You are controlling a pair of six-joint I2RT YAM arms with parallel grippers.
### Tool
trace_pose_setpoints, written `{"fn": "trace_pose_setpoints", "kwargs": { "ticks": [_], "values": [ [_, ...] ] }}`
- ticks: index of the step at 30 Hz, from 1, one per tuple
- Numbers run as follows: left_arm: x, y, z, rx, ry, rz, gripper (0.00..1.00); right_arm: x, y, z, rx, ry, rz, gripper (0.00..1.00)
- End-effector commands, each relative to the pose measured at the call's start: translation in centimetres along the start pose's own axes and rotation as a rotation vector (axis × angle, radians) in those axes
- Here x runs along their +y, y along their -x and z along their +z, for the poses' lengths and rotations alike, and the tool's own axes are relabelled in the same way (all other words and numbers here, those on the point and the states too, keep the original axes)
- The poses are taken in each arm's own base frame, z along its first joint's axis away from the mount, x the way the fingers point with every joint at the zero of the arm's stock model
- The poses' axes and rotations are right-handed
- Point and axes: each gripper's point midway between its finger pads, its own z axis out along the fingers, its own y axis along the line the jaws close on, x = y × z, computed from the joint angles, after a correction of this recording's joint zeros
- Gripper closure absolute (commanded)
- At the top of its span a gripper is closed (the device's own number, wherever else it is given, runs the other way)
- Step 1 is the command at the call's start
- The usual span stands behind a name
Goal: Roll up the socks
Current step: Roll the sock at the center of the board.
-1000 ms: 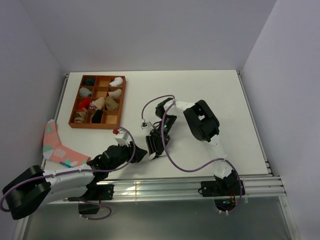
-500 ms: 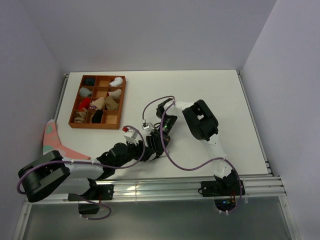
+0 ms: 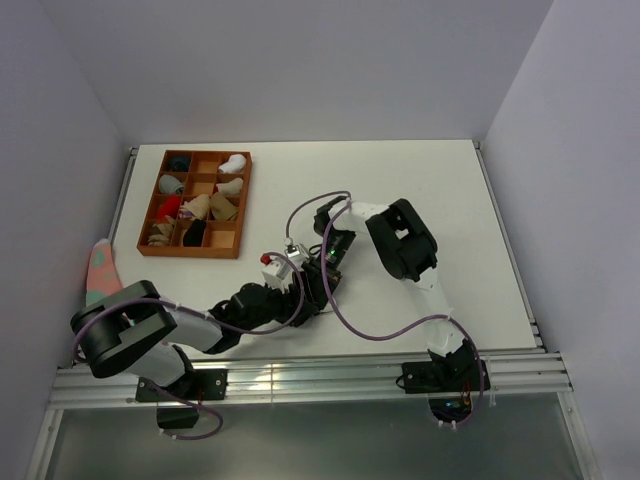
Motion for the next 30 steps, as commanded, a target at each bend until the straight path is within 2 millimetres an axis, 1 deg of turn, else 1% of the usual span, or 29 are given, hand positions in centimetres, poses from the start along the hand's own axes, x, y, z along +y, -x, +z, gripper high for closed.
{"fn": "trace_pose_setpoints", "kwargs": {
  "ticks": [1,3,8,11,12,14,15,16,17,18,19,20,22,24,25,26,28,29,30],
  "values": [
    [-1.9,1.5,0.8,-0.052,-0.078,0.009,0.47,0.4,0.6,-0.6,-0.024,0.013,0.002,0.78],
    [-1.9,1.5,1.0,-0.051,-0.077,0.0,0.5,0.4,0.5,-0.6,-0.023,0.014,0.006,0.78],
    [-1.6,0.6,1.6,-0.02,-0.072,-0.024,0.57,0.4,0.5,-0.7,-0.028,0.009,0.005,0.78],
    [-1.3,0.1,2.0,0.001,-0.06,-0.041,0.66,0.2,0.6,-0.8,-0.03,0.0,0.001,0.78],
    [-1.5,0.1,2.1,0.003,-0.068,-0.046,0.73,0.2,0.5,-0.7,-0.031,-0.003,0.009,0.78],
    [-1.4,-0.3,2.2,0.017,-0.059,-0.068,0.81,0.1,0.5,-0.8,-0.034,-0.016,-0.001,0.77],
    [-1.5,-0.4,2.2,0.025,-0.067,-0.074,0.88,0.2,0.6,-0.9,-0.038,-0.024,0.001,0.76],
    [-1.3,-0.7,2.3,0.037,-0.055,-0.083,0.91,0.0,0.8,-1.0,-0.048,-0.036,-0.007,0.74],
    [-1.2,-0.8,2.4,0.044,-0.042,-0.101,0.94,0.1,0.7,-1.1,-0.05,-0.054,-0.016,0.66],
    [-1.1,-1.1,2.3,0.056,-0.042,-0.108,0.99,0.2,0.8,-1.3,-0.06,-0.071,-0.003,0.62],
    [-0.3,-1.9,2.3,0.083,-0.003,-0.119,1.0,-0.2,1.2,-1.6,-0.083,-0.094,-0.026,0.59],
    [-0.3,-1.8,2.6,0.088,0.011,-0.138,1.0,0.1,1.2,-1.9,-0.098,-0.111,-0.038,0.54],
    [-0.2,-2.2,2.5,0.104,0.019,-0.152,1.0,-0.1,1.8,-2.6,-0.131,-0.148,-0.045,0.52],
    [0.4,-2.8,2.4,0.13,0.056,-0.181,1.0,0.2,2.0,-3.7,-0.174,-0.177,-0.03,0.49],
    [0.6,-2.8,2.5,0.13,0.07,-0.189,1.0,-0.1,2.4,-4.2,-0.204,-0.195,-0.042,0.48],
    [0.9,-3.2,2.4,0.151,0.095,-0.208,1.0,0.0,2.2,-5.0,-0.235,-0.21,-0.015,0.47],
    [1.0,-3.4,2.5,0.163,0.103,-0.225,1.0,-0.5,2.5,-6.2,-0.282,-0.241,-0.016,0.46],
    [1.1,-3.5,2.6,0.173,0.11,-0.241,1.0,-0.6,2.2,-7.2,-0.32,-0.254,0.017,0.46],
    [1.2,-3.6,2.6,0.18,0.112,-0.249,1.0,-1.0,2.5,-7.9,-0.352,-0.274,0.011,0.45]
  ]
}}
